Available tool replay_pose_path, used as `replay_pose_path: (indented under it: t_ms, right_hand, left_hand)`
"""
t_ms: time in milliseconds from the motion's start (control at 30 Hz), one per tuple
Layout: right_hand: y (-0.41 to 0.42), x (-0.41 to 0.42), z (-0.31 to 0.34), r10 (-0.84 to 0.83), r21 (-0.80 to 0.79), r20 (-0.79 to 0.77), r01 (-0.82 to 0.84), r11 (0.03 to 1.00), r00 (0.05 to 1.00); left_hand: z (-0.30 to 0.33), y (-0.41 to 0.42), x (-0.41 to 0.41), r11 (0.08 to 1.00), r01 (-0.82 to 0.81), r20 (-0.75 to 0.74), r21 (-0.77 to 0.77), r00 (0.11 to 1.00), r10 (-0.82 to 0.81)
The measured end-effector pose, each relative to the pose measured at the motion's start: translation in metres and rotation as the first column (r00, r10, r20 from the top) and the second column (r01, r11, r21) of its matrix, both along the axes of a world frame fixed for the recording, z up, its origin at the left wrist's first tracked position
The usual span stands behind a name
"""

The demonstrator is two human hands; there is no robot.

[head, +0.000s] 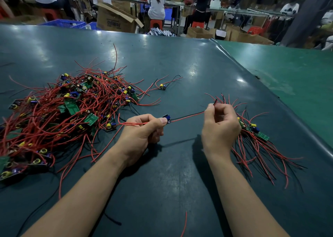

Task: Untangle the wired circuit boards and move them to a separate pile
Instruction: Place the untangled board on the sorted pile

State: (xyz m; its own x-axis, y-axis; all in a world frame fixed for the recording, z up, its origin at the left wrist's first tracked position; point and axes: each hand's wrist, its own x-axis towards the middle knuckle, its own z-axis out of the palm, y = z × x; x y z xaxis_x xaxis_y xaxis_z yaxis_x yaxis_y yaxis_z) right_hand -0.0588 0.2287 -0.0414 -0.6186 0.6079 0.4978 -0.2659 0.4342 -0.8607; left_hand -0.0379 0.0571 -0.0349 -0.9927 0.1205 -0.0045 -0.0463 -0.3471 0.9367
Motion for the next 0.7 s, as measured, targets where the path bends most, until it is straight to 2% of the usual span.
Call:
replay_pose_path:
  t_ms: [67, 133, 200, 300, 333, 400, 467, 500, 600, 700]
  right_hand:
    - [-0.001, -0.001, -0.003, 0.014, 0.086, -0.03, -0.011, 0.996, 0.999]
    - [0.001, -0.003, -0.005, 0.086, 0.021, 0.01, -0.086, 0.996, 0.996]
    - [0.003, -0.003, -0.004, 0.184, -0.062, 0.103, -0.178, 0.982, 0.978]
    - [-0.001, -0.001, -0.006, 0.341, -0.145, 0.29, -0.312, 0.939, 0.894]
    - [-0.003, -0.001, -0.007, 0.364, -0.107, 0.344, -0.349, 0.931, 0.866]
    - [-0.007, 0.002, -0.008, 0.318, 0.089, 0.408, -0.384, 0.919, 0.856]
    - [-0.009, 0.006, -0.007, 0.248, 0.298, 0.369, -0.367, 0.882, 0.896]
    - [-0.011, 0.008, -0.004, 0.268, 0.326, 0.318, -0.371, 0.87, 0.909]
    - [-0.022, 0.018, 0.004, 0.477, 0.221, 0.174, -0.506, 0.834, 0.862]
    - [-0.035, 0.026, 0.007, 0.688, 0.042, 0.079, -0.692, 0.721, 0.722]
  left_hand:
    - [-0.001, 0.0, -0.001, 1.0, -0.016, -0.006, 0.003, 1.0, 0.016]
    - [-0.002, 0.001, -0.002, 0.997, -0.075, -0.032, -0.005, 0.997, 0.075]
    - [-0.002, 0.0, -0.004, 0.977, -0.212, -0.092, -0.013, 0.973, 0.21]
    - [-0.001, -0.004, -0.007, 0.912, -0.411, -0.223, -0.01, 0.89, 0.398]
    - [-0.001, -0.005, -0.008, 0.889, -0.458, -0.258, -0.003, 0.859, 0.442]
    - [-0.002, -0.008, -0.007, 0.836, -0.546, -0.37, -0.051, 0.788, 0.492]
    - [-0.003, -0.008, -0.005, 0.781, -0.617, -0.531, -0.096, 0.695, 0.484]
    - [-0.003, -0.006, -0.005, 0.771, -0.631, -0.592, -0.084, 0.654, 0.471]
    - [-0.004, -0.005, -0.001, 0.739, -0.666, -0.745, -0.104, 0.544, 0.385]
    - [-0.006, -0.01, 0.002, 0.631, -0.747, -0.871, -0.212, 0.437, 0.225]
